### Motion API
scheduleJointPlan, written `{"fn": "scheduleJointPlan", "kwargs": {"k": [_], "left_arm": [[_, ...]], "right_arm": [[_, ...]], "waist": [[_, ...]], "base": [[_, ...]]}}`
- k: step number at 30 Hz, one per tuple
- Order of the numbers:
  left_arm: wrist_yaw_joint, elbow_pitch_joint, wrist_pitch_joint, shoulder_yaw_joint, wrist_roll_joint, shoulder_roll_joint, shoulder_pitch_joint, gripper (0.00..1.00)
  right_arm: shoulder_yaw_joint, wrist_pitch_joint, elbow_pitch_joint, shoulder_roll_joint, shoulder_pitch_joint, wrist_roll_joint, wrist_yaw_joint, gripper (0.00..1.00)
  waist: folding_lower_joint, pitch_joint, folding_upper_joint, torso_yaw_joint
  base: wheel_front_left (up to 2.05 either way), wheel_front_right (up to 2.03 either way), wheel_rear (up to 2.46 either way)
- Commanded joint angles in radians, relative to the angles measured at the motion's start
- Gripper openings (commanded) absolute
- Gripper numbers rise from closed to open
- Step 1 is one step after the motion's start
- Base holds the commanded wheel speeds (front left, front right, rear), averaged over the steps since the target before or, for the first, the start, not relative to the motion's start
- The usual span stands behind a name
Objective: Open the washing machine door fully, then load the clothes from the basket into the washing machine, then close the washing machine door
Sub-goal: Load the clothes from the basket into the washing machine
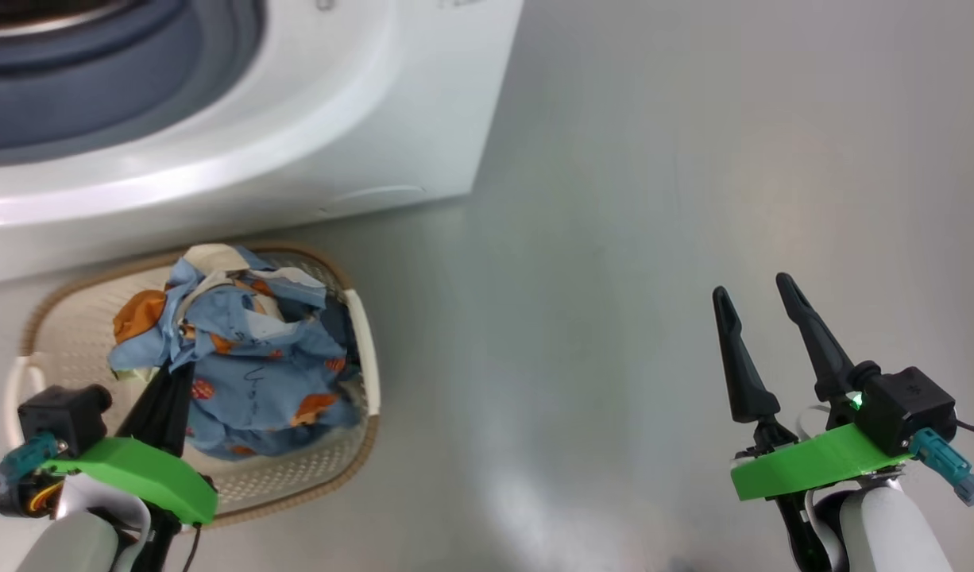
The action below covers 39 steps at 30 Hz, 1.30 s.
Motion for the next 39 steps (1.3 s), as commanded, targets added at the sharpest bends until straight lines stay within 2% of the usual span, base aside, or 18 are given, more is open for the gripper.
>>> {"fn": "scheduleJointPlan", "kwargs": {"k": [1, 18, 39], "left_arm": [[0.002, -0.036, -0.006, 0.052, 0.012, 0.021, 0.023, 0.00], [0.002, -0.221, -0.006, 0.205, 0.095, -0.080, 0.124, 0.00], [0.002, -0.390, -0.006, 0.391, 0.267, -0.191, 0.284, 0.00]], "right_arm": [[0.015, -0.012, -0.014, -0.004, 0.031, -0.012, 0.002, 1.00], [-0.039, -0.012, 0.037, -0.004, 0.069, -0.026, 0.002, 1.00], [-0.091, -0.012, 0.037, -0.004, 0.142, -0.048, 0.002, 1.00]], "waist": [[0.0000, -0.065, 0.0000, 0.049], [0.0000, -0.241, 0.0000, 0.128], [0.0000, -0.447, 0.0000, 0.144]], "base": [[0.00, 0.00, 0.00], [0.00, 0.00, 0.00], [0.00, 0.00, 0.00]]}}
